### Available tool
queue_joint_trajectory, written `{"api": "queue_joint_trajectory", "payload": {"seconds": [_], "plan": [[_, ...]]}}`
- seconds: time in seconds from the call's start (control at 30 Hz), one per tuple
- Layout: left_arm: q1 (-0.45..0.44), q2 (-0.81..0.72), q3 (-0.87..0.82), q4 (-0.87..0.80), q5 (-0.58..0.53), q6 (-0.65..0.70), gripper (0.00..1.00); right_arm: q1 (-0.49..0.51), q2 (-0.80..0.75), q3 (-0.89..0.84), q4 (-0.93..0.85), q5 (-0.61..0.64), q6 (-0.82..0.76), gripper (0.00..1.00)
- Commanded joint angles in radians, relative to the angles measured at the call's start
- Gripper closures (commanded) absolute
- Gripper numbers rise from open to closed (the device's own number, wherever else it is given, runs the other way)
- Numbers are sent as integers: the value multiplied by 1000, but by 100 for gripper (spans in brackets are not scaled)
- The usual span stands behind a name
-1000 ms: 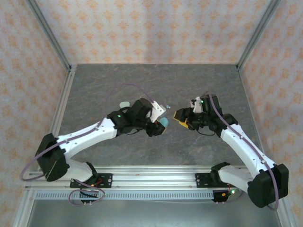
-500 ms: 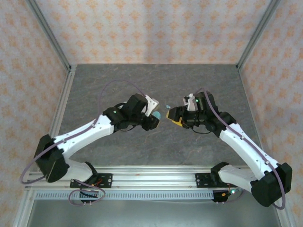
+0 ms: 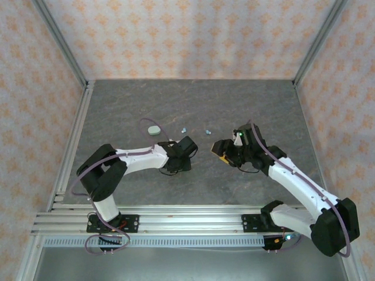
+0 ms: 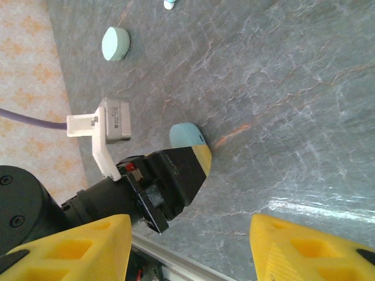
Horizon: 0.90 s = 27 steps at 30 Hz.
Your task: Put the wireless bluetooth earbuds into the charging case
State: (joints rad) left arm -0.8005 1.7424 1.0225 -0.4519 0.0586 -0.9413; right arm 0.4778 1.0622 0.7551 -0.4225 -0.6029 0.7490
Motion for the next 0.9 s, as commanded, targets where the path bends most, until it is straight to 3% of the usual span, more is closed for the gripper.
{"api": "queue_joint_trajectory", "payload": {"seconds": [0.0,0.17,0.33,0.43,0.63,0.87], "plan": [[3,32,38,-25,-71,-108,51,5,-3,-8,-24,66,-71,44],[4,1,79,-112,-92,-65,32,67,10,-6,-40,183,-181,45],[53,-97,125,-249,-121,40,26,183,95,43,-42,328,-269,45],[132,-186,104,-303,-120,104,22,263,192,91,-26,382,-316,45],[374,-368,-28,-318,-28,262,20,400,448,259,-27,407,-405,44],[553,-517,-146,-306,48,353,20,453,728,487,-115,374,-452,42]]}}
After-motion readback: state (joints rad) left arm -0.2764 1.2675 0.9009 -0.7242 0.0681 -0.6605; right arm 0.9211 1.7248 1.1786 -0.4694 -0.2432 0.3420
